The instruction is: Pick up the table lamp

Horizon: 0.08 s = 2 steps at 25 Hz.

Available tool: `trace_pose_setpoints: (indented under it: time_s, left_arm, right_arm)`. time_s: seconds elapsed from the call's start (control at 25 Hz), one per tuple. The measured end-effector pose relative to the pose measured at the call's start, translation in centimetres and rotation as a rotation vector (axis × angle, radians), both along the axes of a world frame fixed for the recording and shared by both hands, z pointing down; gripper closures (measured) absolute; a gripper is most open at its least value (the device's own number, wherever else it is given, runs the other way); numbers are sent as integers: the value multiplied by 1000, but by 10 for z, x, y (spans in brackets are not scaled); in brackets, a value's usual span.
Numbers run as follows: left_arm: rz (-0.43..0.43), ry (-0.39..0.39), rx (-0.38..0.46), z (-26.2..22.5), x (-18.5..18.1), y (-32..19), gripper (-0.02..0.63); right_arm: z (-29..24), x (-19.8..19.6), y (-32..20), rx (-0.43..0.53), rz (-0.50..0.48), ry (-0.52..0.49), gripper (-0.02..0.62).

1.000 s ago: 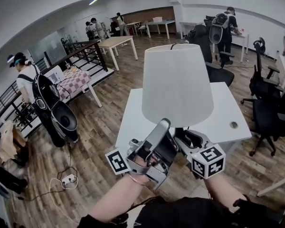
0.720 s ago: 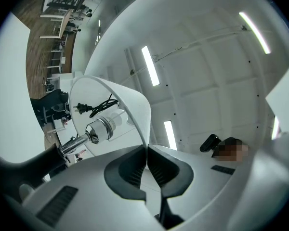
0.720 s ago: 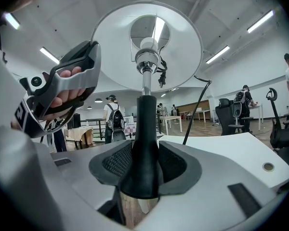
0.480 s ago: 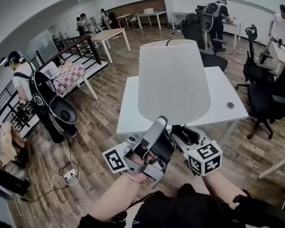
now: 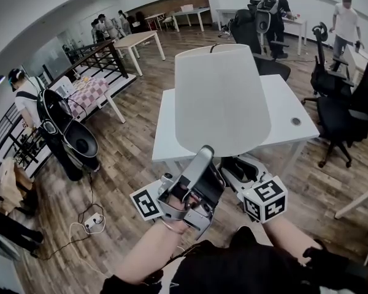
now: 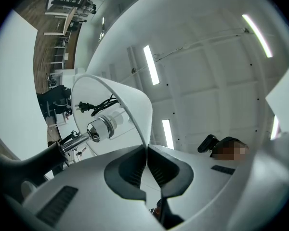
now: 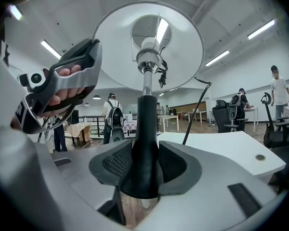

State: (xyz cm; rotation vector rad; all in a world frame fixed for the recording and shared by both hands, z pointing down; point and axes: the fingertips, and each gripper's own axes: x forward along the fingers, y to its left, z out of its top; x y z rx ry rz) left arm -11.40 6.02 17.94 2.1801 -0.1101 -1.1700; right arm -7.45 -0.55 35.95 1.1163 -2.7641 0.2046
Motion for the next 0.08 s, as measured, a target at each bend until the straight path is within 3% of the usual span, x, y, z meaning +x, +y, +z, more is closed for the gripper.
trace_pose_setpoints:
  time_s: [0.08]
  left_arm:
    - [2, 1, 3, 0, -2, 5, 588]
  right_arm:
    - [0, -2, 5, 2, -4, 4, 413]
